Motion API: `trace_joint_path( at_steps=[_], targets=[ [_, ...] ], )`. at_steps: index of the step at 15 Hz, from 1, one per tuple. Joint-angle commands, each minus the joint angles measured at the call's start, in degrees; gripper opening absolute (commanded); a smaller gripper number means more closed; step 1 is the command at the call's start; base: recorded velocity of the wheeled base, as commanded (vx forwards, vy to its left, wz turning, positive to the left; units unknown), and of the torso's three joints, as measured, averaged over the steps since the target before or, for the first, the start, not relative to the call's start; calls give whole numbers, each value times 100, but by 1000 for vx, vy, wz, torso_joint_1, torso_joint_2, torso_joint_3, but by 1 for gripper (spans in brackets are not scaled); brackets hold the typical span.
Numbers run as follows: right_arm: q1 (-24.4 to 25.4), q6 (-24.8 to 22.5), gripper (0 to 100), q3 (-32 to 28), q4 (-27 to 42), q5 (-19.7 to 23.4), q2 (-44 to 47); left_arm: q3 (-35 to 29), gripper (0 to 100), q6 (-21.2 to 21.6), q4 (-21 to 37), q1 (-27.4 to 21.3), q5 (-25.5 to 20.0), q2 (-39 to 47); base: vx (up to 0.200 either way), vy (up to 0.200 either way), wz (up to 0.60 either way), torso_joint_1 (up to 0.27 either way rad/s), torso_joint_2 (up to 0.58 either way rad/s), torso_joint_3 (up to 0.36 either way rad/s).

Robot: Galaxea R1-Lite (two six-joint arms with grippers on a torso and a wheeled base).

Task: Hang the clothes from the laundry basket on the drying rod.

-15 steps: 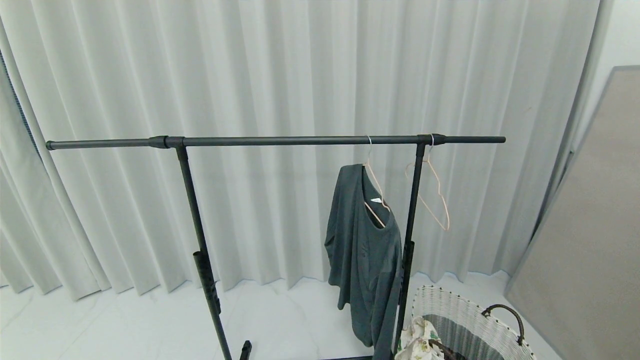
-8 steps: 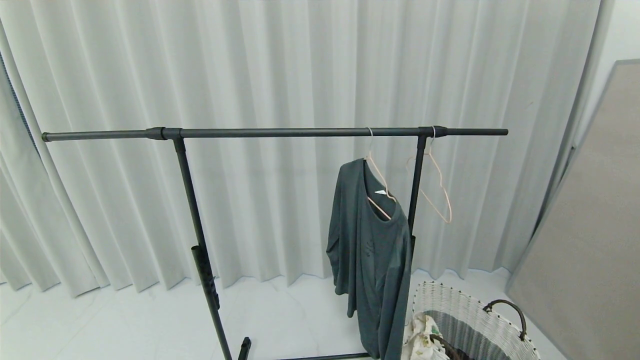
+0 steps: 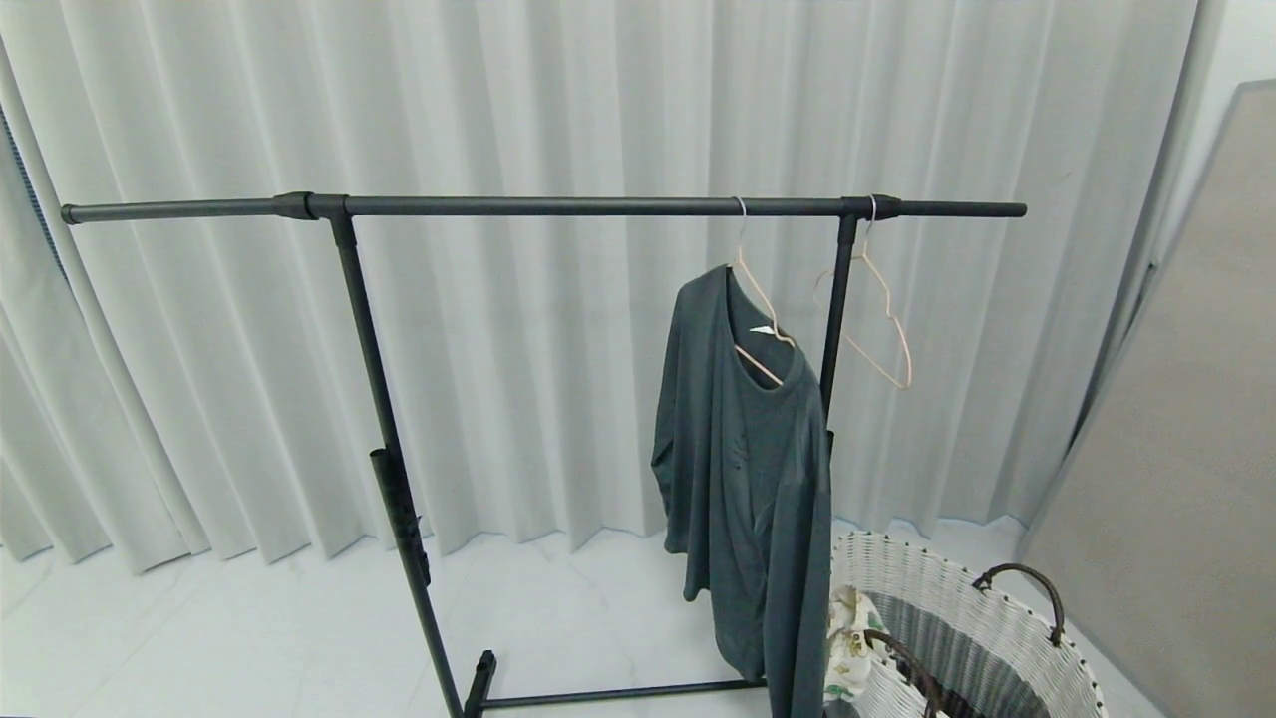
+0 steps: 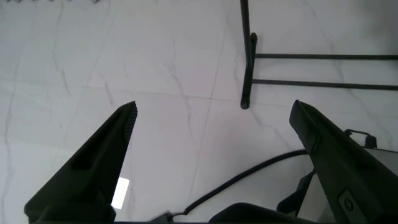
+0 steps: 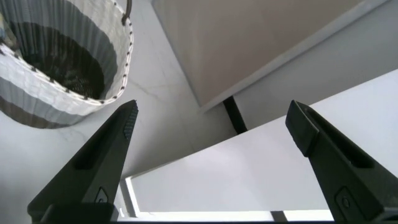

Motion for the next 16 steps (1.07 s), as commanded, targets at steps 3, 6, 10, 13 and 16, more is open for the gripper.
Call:
trace_joint_path(
  at_steps=[3, 6, 10, 13, 16],
  targets=[
    [-2, 6, 100, 0, -1, 6, 15, 8, 100, -3, -2, 2, -1, -44, 0, 0, 0, -242, 496, 251],
    [-2, 6, 100, 0, -1, 6, 147, 8, 100, -3, -2, 2, 8, -185, 0, 0, 0, -235, 474, 245],
    [7, 6, 100, 0, -1, 15, 156, 26, 100, -82, -2, 2, 131, -229, 0, 0, 0, -222, 465, 226],
    [7, 6, 100, 0, -1, 15, 147, 26, 100, 173, -2, -157, 157, -651, 67, 0, 0, -160, 297, 142],
    [7, 6, 100, 0, -1, 15, 165, 26, 100, 111, -2, -139, 166, -598, 200, 0, 0, -32, 66, 46]
  ],
)
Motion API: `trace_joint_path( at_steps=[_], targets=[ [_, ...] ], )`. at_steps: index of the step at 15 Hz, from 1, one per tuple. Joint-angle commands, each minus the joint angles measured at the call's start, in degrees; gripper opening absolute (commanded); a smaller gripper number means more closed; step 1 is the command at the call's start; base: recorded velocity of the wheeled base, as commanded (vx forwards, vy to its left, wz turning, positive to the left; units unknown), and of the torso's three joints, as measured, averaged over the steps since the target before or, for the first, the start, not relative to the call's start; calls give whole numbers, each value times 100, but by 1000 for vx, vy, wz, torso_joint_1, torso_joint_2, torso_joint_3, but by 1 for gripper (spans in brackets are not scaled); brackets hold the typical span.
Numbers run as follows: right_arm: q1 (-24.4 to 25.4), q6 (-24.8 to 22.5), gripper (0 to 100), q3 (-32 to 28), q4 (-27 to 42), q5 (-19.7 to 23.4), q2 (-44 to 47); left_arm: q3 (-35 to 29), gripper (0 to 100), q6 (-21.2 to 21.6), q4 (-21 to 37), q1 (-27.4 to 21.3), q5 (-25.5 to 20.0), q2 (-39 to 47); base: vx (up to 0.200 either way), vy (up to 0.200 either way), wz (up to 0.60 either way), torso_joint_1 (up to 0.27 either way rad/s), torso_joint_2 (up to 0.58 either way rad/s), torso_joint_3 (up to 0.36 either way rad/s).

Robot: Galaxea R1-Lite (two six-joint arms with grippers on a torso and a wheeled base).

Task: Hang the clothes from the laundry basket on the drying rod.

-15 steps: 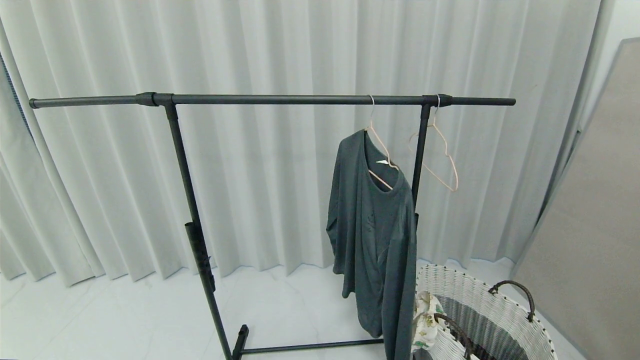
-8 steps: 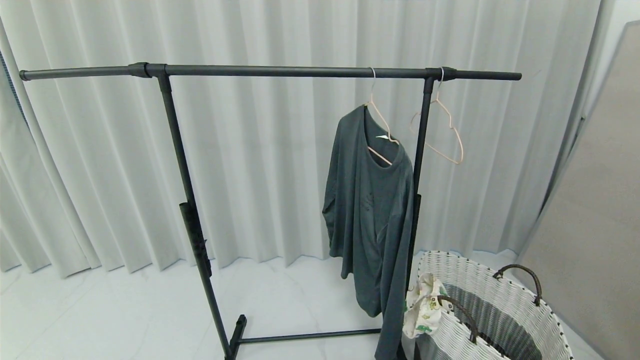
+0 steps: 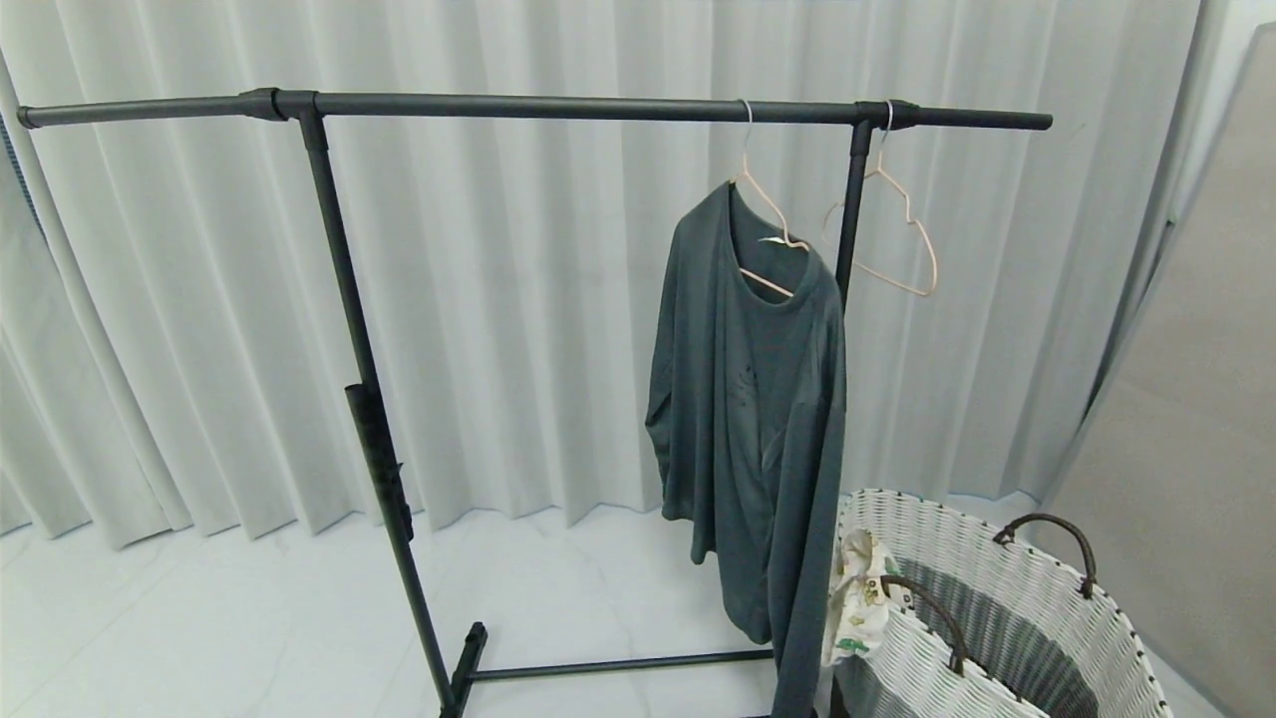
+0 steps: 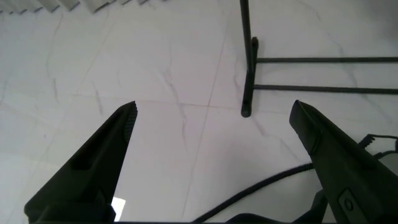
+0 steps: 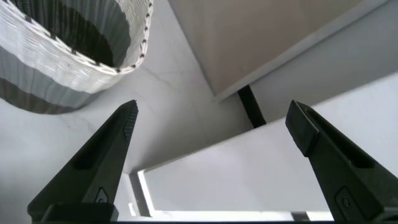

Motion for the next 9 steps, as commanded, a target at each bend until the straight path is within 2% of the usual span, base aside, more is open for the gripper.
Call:
trace_joint_path(
  at_steps=[1, 9],
  targets=[
    [2, -3, 100, 0, -4, 8, 49, 5, 100, -22, -4, -4, -4, 28, 200, 0, 0, -2, 41, 17],
    [2, -3, 100, 0, -4, 8, 75, -13, 100, -31, -4, -4, -4, 55, 200, 0, 0, 2, 8, 5]
  ],
)
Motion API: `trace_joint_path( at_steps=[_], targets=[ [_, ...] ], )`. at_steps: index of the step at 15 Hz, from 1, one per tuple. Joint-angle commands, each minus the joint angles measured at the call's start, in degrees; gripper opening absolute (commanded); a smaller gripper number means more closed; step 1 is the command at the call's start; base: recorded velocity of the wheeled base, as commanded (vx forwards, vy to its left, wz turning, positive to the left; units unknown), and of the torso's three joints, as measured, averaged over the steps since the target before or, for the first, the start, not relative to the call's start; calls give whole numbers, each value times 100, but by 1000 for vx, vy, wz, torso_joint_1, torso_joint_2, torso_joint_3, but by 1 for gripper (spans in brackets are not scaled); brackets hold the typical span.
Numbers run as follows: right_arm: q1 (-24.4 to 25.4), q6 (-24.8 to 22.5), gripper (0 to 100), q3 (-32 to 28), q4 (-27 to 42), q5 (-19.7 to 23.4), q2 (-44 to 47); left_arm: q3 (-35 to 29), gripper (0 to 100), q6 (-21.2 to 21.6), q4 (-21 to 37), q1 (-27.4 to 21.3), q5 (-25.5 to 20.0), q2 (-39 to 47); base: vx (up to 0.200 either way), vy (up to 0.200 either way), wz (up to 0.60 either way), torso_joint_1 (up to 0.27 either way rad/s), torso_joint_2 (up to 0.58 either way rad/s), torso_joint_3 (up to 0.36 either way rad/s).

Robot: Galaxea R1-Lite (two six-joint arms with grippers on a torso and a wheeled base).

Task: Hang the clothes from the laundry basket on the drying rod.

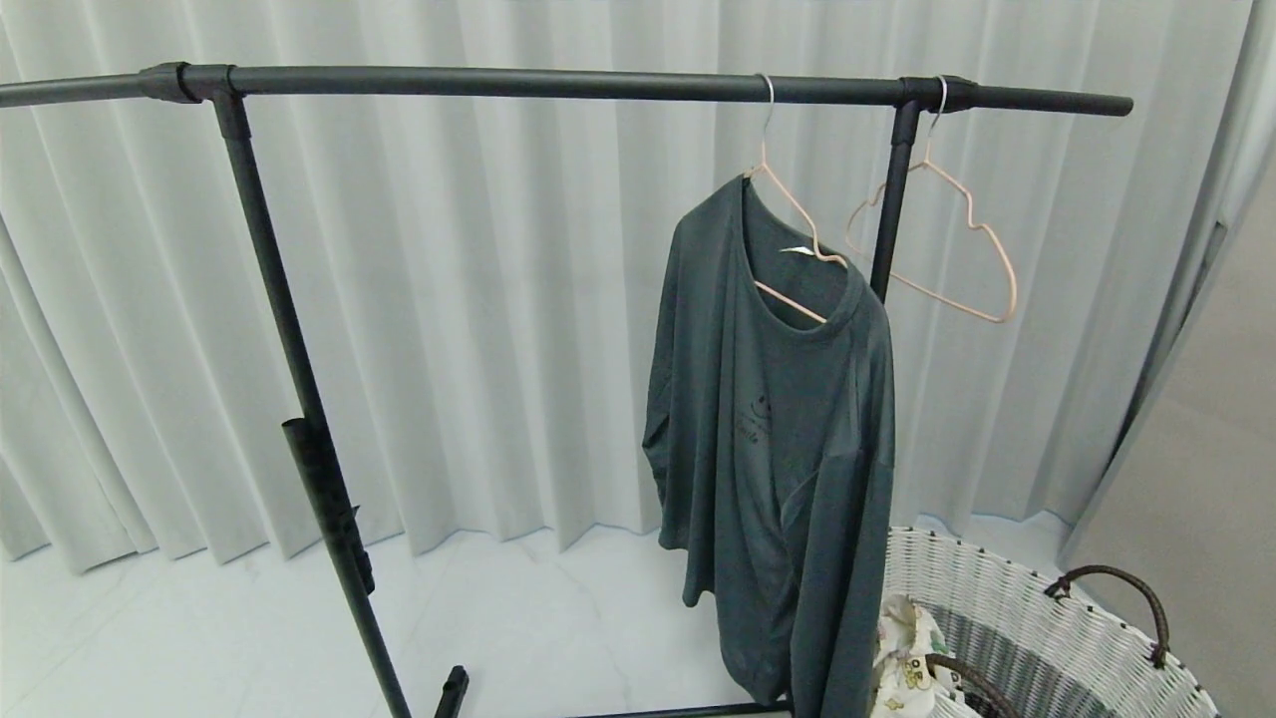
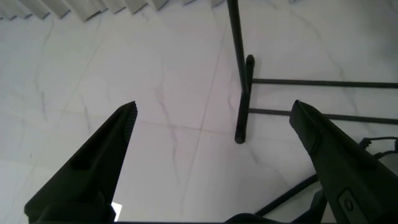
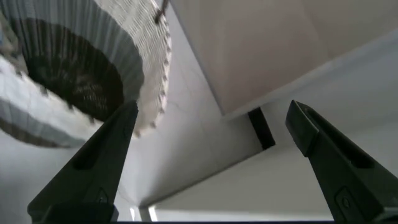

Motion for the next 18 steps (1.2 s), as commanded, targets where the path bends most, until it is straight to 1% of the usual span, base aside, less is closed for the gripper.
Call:
trace_joint_path(
  at_steps=[1, 5, 8, 9, 10, 11, 12, 14, 15, 16, 18],
  targets=[
    [2, 6, 100, 0, -1, 0, 58, 0, 100, 2, -4, 5, -1, 25, 200, 0, 0, 7, 2, 2],
    [11, 15, 100, 0, -1, 140, 93, 0, 100, -42, -4, 5, -1, 25, 200, 0, 0, 0, 2, 1],
    [2, 15, 100, 0, -1, 158, 128, 0, 100, -68, -4, 5, 8, 52, 200, 0, 0, 6, 5, -1],
    [55, 85, 100, 0, -10, 500, -4, 0, 100, -147, -4, 5, 8, 43, 0, 0, 0, 0, 0, 0],
    [99, 129, 100, 0, 16, 1160, -241, 0, 100, -235, 5, 5, -1, 34, 0, 0, 0, 0, 0, 0],
    [99, 50, 100, 0, 78, 1872, -417, 0, 100, -306, 5, 5, -36, 34, 0, 0, 0, 0, 0, 0],
    [99, -108, 100, -70, 253, 2311, -496, 0, 100, -306, 5, 5, -36, 34, 0, 0, 0, 0, 0, 0],
    [99, -179, 100, -642, 974, 3208, -250, 0, 100, -306, 5, -4, -54, 52, 0, 0, 0, 0, 0, 0],
    [99, -179, 100, -905, 1211, 3524, -13, 0, 100, -306, 5, -4, -54, 52, 0, 0, 0, 0, 0, 0],
    [125, -214, 100, -1257, 1334, 3928, 690, 0, 100, -306, 5, -4, -80, 43, 0, 0, 0, 0, 0, 0],
    [415, -223, 100, -1389, 1264, 3963, 1701, 0, 100, -314, 5, -4, -80, 25, 0, 0, 0, 0, 0, 0]
  ],
)
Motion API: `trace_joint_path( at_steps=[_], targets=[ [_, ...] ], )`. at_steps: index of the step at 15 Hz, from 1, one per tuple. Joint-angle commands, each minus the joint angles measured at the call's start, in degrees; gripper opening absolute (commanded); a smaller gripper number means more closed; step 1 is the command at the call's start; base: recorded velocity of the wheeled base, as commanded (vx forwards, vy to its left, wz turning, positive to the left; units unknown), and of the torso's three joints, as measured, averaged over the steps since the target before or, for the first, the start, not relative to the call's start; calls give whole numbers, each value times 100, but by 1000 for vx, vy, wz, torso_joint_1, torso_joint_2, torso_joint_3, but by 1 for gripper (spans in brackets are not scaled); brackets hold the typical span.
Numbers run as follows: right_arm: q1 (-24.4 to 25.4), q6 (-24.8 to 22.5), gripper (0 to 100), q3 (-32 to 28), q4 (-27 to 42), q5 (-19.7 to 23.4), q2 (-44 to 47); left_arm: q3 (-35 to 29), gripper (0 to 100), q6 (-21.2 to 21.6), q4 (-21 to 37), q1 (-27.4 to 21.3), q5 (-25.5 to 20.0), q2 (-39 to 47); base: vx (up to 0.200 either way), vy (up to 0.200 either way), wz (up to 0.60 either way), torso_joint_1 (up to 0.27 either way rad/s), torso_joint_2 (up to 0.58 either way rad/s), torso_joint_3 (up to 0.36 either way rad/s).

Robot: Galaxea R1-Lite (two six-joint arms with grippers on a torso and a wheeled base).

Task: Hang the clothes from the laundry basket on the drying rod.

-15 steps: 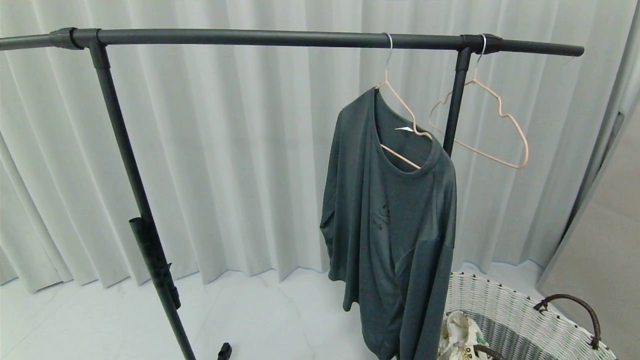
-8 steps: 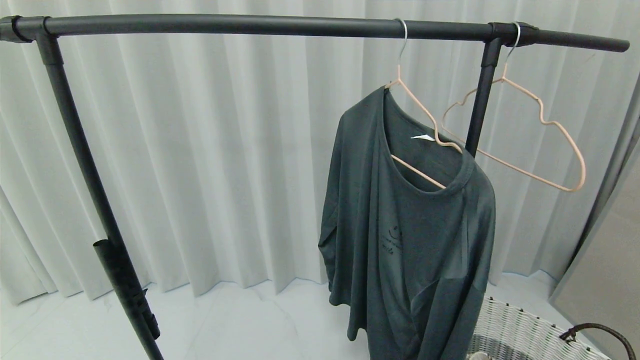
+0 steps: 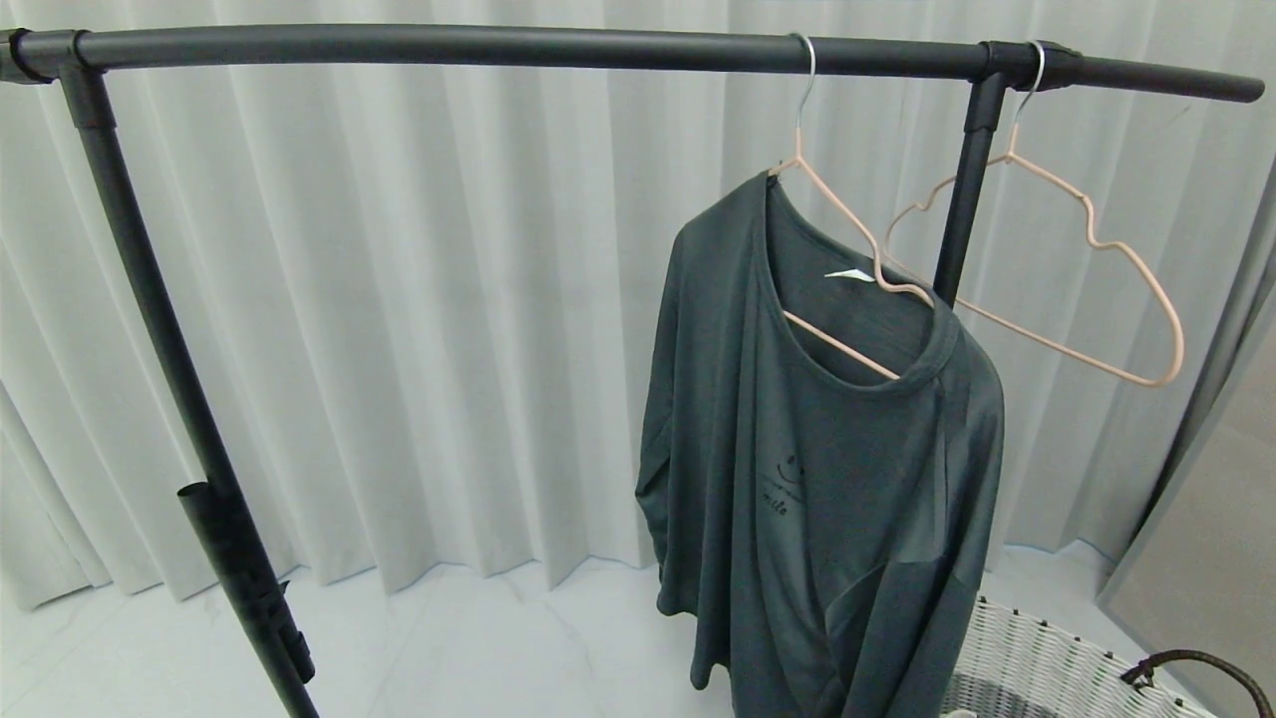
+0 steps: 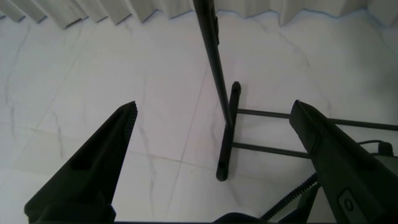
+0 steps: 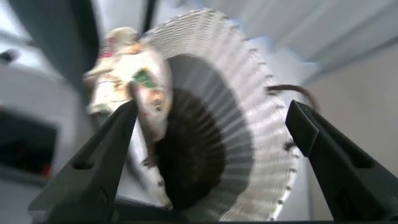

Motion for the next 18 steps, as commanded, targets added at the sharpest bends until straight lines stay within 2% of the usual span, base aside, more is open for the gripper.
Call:
trace_joint_path(
  at_steps=[1, 2, 4, 6, 7, 9, 12, 13, 14, 18],
  targets=[
    [456, -3, 100, -331, -103, 199, 1720, 0, 100, -2, -1, 0, 1, -3, 0, 0, 0, 0, 0, 0],
    [631, 6, 100, -331, -253, 199, 2081, 0, 100, -2, -1, 0, 1, -12, 0, 0, 0, 0, 0, 0],
    [1247, 217, 100, -462, -1070, 146, 3329, 0, 100, -2, -1, 0, 1, -47, 0, 0, 0, 0, 0, 0],
    [1677, 516, 100, -594, -1562, -583, 4542, 0, 100, -2, -1, 0, -7, -99, 0, 0, 0, 0, 0, 0],
    [1871, 841, 100, -603, -1879, -697, 5043, 0, 100, -2, -1, -9, -7, -161, 0, 0, 0, 0, 0, 0],
    [1941, 982, 100, -849, -2028, -671, 5605, 0, 100, -2, -1, -9, -7, -240, 0, 0, 0, 0, 0, 0],
    [1941, 990, 100, -1596, -2028, -794, 6449, 0, 100, -11, -1, -9, -86, -258, 0, 0, 0, 0, 0, 0],
    [1941, 990, 100, -1649, -2028, -891, 6554, 0, 100, -11, -1, -9, -95, -249, 0, 0, 0, 0, 0, 0],
    [1941, 982, 100, -1666, -2028, -1207, 6818, 0, 100, -11, -1, -9, -95, -258, 0, 0, 0, 0, 0, 0],
    [1932, 982, 100, -1666, -2011, -1277, 6994, 0, 100, -11, -1, -9, -95, -249, 0, 0, 0, 0, 0, 0]
  ],
)
